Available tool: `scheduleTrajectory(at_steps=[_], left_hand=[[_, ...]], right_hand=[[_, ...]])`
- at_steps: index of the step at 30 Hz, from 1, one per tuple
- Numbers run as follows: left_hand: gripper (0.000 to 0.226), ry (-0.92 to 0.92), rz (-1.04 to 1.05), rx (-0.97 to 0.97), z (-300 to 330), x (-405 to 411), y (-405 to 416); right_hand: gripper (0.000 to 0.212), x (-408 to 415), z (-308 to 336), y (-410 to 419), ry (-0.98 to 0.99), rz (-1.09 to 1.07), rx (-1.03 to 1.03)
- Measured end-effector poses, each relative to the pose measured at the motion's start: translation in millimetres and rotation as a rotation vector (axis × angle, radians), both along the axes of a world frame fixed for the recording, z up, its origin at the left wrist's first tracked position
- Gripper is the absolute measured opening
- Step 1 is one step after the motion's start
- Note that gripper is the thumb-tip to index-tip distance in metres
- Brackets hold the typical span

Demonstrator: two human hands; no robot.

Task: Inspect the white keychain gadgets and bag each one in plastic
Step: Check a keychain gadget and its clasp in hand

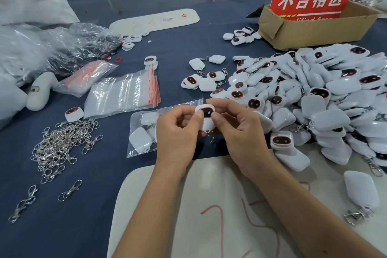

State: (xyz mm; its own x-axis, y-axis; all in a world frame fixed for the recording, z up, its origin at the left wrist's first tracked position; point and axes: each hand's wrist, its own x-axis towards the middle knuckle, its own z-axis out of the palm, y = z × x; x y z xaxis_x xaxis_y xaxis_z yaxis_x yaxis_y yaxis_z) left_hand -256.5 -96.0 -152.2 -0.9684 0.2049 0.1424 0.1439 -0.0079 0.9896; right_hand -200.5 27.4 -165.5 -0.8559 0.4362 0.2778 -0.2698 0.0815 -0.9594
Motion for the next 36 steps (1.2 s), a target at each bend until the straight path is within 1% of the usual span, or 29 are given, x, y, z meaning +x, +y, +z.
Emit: scheduleTrajectory(at_steps=[12, 18, 24, 29, 36], left_hand=[[0.010, -0.030, -0.054, 0.030, -1.0, -0.6, 0.5], [0.009, -0.005, -0.084, -0.005, 0.4, 1.0, -0.6], [0.006, -0.014, -0.136, -0.015, 1.0, 2.4, -2.4], [0.016, 0.009, -0.209, -0.059, -0.2, 2.6, -3.1], [0.014, -0.009, -0.167, -0.038, -1.6, 2.3, -1.2]], right_hand=[[0.025, 1.0, 1.8, -0.1, 0.001, -0.008, -0.025], [0.014, 0.6, 0.4, 0.0, 0.015, -0.025, -0.072], [0.014, 0.6, -0.9, 1.6, 0.017, -0.044, -0.084], [0.013, -0.4, -1.8, 5.0, 0.008, -0.061, -0.130], [0.013, -1.6, -3.4, 2.1, 0.000, -0.052, -0.107]])
